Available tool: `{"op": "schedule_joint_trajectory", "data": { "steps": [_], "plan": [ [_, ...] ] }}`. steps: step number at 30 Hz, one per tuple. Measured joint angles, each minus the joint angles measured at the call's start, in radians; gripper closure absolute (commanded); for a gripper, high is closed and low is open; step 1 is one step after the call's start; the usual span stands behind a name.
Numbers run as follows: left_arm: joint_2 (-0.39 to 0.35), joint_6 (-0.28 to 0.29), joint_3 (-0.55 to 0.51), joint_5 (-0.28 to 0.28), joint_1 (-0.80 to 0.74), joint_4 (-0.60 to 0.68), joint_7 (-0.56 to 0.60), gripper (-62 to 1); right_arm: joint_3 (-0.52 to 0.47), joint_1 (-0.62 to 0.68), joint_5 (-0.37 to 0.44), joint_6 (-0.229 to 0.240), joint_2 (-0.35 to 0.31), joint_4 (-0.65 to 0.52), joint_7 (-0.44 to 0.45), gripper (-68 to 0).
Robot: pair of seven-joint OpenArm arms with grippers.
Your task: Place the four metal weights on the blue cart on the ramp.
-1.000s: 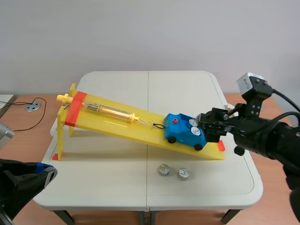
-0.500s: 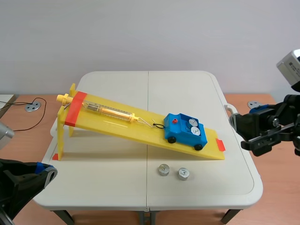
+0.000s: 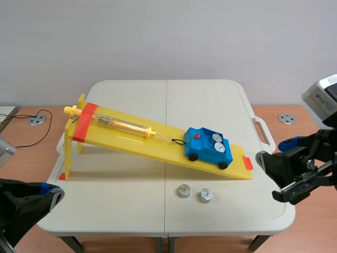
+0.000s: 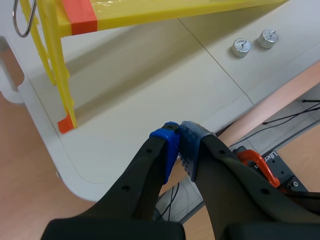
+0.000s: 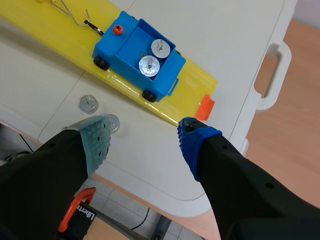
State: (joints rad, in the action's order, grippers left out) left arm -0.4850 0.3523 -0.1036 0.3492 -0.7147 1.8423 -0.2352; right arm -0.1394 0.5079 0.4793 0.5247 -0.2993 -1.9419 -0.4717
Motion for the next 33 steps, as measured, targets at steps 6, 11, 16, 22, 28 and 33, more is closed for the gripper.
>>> {"op": "schedule_joint_trajectory", "data": {
  "steps": [6, 11, 16, 22, 28, 33],
  "plan": [
    [0.0, 0.0, 0.0, 0.0, 0.0, 0.0, 0.0, -5.1, 0.098, -0.027, -0.104, -0.004, 0.012, 0.087, 0.051, -30.9],
    [0.0, 0.0, 0.0, 0.0, 0.0, 0.0, 0.0, -5.1, 0.185, -0.083, -0.209, -0.016, 0.041, 0.188, 0.105, -30.9],
    [0.0, 0.0, 0.0, 0.0, 0.0, 0.0, 0.0, -5.1, 0.249, -0.148, -0.271, -0.032, 0.092, 0.288, 0.143, -30.9],
    [0.0, 0.0, 0.0, 0.0, 0.0, 0.0, 0.0, -5.1, 0.328, -0.219, -0.329, -0.066, 0.136, 0.419, 0.196, -30.9],
    [0.0, 0.0, 0.0, 0.0, 0.0, 0.0, 0.0, -5.1, 0.393, -0.27, -0.384, -0.115, 0.172, 0.517, 0.24, -30.7],
    [0.0, 0.0, 0.0, 0.0, 0.0, 0.0, 0.0, -5.1, 0.434, -0.314, -0.425, -0.148, 0.206, 0.588, 0.264, -30.7]
  ]
}}
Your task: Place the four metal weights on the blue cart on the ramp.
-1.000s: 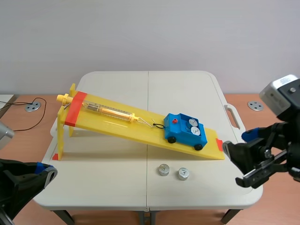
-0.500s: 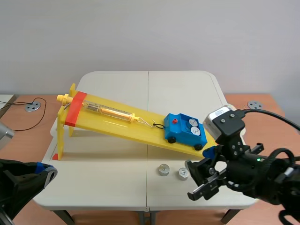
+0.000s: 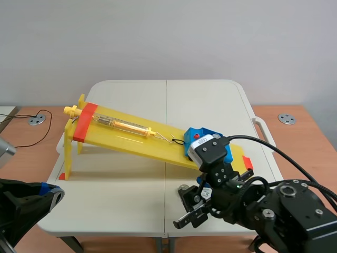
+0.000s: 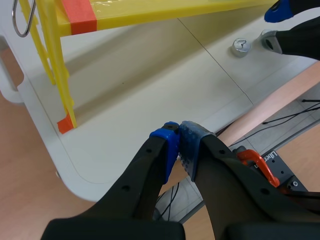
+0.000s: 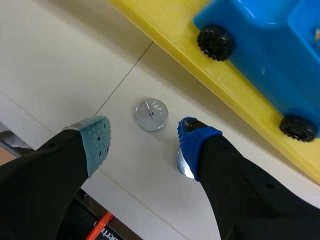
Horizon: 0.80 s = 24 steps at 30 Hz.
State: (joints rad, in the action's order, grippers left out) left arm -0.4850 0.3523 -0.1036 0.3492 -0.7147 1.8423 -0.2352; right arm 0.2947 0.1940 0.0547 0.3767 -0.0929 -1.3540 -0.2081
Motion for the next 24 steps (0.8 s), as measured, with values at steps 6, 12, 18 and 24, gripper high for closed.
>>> {"op": "schedule_joint_trajectory", "data": {
  "steps": [6, 12, 18, 24],
  "plan": [
    [0.0, 0.0, 0.0, 0.0, 0.0, 0.0, 0.0, -5.1, 0.041, -0.044, -0.026, -0.031, 0.019, 0.06, 0.006, -30.7],
    [0.0, 0.0, 0.0, 0.0, 0.0, 0.0, 0.0, -5.1, 0.068, -0.068, -0.033, -0.056, 0.021, 0.095, 0.04, -30.7],
    [0.0, 0.0, 0.0, 0.0, 0.0, 0.0, 0.0, -5.1, 0.074, -0.091, -0.033, -0.068, 0.027, 0.144, 0.054, -30.3],
    [0.0, 0.0, 0.0, 0.0, 0.0, 0.0, 0.0, -5.1, 0.074, -0.102, -0.041, -0.071, 0.052, 0.187, 0.054, -29.8]
  ]
}}
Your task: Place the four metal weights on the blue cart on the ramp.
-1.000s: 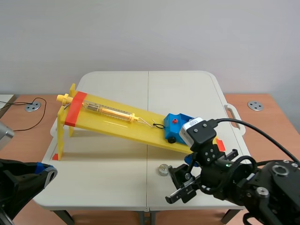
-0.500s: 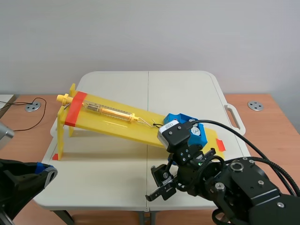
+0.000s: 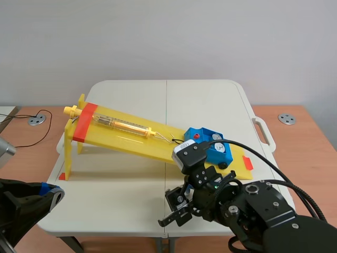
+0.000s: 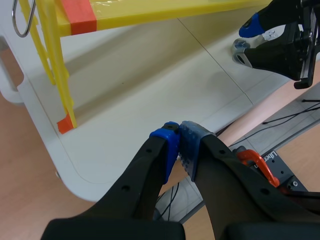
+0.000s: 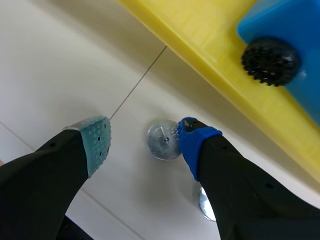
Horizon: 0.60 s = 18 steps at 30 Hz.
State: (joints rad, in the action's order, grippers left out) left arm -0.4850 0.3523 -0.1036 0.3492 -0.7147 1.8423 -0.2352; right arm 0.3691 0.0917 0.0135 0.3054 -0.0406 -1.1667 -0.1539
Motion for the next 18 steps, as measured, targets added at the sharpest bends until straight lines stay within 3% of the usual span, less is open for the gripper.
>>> {"op": "schedule_joint_trajectory", "data": {
  "steps": [3, 8, 18],
  "plan": [
    [0.0, 0.0, 0.0, 0.0, 0.0, 0.0, 0.0, -5.1, 0.0, 0.0, 0.0, 0.0, 0.005, 0.011, 0.0, -25.3],
    [0.0, 0.0, 0.0, 0.0, 0.0, 0.0, 0.0, -5.1, 0.0, 0.0, 0.0, 0.0, 0.005, 0.026, 0.021, -23.9],
    [0.0, 0.0, 0.0, 0.0, 0.0, 0.0, 0.0, -5.1, 0.0, -0.011, 0.0, -0.025, 0.005, 0.041, 0.034, -6.2]
  ]
}}
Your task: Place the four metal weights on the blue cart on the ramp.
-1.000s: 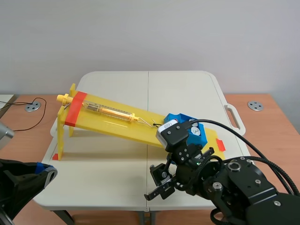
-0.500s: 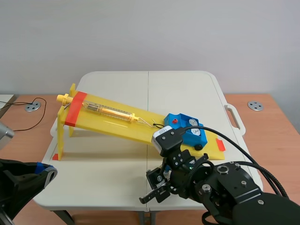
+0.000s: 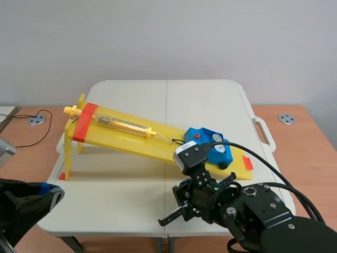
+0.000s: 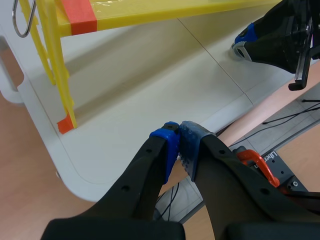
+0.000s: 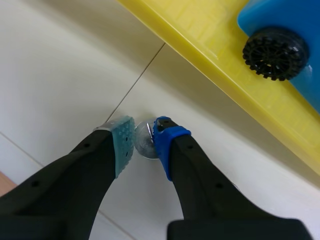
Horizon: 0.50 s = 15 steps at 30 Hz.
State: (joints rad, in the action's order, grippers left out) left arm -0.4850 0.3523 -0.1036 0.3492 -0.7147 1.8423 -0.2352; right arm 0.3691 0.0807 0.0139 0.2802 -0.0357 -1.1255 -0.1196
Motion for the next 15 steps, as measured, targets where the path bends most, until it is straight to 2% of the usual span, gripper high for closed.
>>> {"op": "schedule_joint_trajectory", "data": {
  "steps": [3, 10, 15],
  "plan": [
    [0.0, 0.0, 0.0, 0.0, 0.0, 0.0, 0.0, -5.1, 0.0, 0.0, 0.0, -0.012, 0.0, 0.0, -0.001, -0.7],
    [0.0, 0.0, 0.0, 0.0, 0.0, 0.0, 0.0, -5.1, 0.0, -0.002, 0.0, -0.011, -0.013, -0.005, 0.0, -0.7],
    [0.0, 0.0, 0.0, 0.0, 0.0, 0.0, 0.0, -5.1, 0.0, 0.05, 0.002, -0.011, -0.071, -0.126, -0.035, -0.6]
  ]
}}
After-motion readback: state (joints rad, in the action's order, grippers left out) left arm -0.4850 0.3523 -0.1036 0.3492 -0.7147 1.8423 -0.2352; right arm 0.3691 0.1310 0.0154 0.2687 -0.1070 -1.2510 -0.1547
